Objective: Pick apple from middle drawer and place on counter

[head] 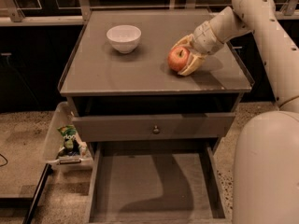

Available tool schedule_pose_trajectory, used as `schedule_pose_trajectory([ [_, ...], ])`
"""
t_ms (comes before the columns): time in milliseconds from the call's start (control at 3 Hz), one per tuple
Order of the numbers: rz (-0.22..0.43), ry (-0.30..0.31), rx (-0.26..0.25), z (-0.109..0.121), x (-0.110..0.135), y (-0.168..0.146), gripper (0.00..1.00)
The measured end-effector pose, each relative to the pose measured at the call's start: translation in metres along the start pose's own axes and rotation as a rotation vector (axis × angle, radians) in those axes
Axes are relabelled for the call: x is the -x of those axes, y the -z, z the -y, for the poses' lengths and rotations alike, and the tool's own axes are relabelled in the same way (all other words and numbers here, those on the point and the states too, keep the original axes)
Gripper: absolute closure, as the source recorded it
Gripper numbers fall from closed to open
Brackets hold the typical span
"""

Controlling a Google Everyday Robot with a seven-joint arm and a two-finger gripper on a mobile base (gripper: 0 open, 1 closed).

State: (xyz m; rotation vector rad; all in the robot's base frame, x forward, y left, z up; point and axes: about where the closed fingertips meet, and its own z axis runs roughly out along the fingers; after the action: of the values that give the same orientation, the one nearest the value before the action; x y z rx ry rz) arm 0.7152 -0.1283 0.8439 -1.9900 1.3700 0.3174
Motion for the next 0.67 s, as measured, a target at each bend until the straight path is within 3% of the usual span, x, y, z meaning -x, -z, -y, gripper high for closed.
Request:
schedule_pose_trajectory([
  [333,0.0,0.0,0.0,0.0,0.0,0.0,0.11],
  [667,0.0,0.0,0.0,0.0,0.0,0.0,0.0],
])
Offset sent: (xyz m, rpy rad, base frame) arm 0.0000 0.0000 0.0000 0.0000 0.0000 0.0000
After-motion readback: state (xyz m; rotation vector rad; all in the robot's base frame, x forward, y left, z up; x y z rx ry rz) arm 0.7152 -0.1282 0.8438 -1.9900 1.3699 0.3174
